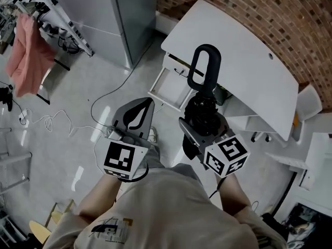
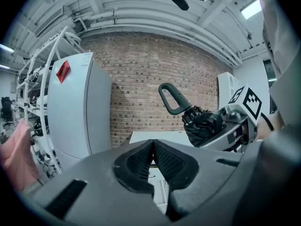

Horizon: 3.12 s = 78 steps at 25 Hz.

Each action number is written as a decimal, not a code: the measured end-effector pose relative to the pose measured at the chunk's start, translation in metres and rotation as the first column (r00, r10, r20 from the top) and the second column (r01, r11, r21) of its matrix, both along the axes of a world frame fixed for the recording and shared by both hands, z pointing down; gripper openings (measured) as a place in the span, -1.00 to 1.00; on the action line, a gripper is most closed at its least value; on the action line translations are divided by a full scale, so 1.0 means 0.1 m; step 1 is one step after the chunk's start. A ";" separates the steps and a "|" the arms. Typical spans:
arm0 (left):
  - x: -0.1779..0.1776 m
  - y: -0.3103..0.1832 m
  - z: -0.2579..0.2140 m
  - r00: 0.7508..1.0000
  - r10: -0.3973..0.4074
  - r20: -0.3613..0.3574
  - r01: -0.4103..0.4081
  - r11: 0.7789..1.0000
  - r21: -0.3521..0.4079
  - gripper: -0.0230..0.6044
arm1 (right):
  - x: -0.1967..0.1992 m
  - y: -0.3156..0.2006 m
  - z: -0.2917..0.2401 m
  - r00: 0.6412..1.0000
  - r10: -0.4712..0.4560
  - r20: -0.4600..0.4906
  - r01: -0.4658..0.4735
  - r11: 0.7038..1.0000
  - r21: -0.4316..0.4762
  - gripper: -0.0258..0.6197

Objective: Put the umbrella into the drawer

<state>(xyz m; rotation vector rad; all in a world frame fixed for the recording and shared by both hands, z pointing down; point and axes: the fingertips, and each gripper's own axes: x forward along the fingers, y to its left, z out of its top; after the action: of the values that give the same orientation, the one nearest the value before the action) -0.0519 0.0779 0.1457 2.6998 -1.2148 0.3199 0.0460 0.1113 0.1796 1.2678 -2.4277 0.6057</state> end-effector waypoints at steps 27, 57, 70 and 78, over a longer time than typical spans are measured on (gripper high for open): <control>0.15 -1.86 2.71 0.981 -0.186 0.055 0.194 0.950 -0.246 -0.90 | 0.50 -1.44 3.34 0.996 -0.072 -0.058 0.035 0.876 -0.481 -0.08; 0.74 -1.82 5.98 0.994 -0.049 0.098 0.093 0.851 -0.516 -0.90 | 0.91 -1.79 6.79 0.944 -0.258 -0.205 -0.012 0.593 -0.805 -0.08; 0.86 -1.87 6.59 0.995 -0.051 0.090 0.093 0.828 -0.553 -0.90 | 0.95 -2.26 7.42 0.959 -0.158 -0.233 -0.094 0.601 -0.794 -0.07; 0.78 -2.06 6.69 0.989 -0.136 0.050 0.141 0.823 -0.550 -0.90 | 1.03 -2.48 7.64 0.945 -0.126 -0.303 -0.143 0.675 -0.724 -0.07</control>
<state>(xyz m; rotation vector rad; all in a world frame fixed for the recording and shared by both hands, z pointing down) 0.0263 -0.1280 0.8151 2.1010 -1.0986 0.5654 0.1494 -0.1368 0.9438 0.9132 -1.5964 1.1322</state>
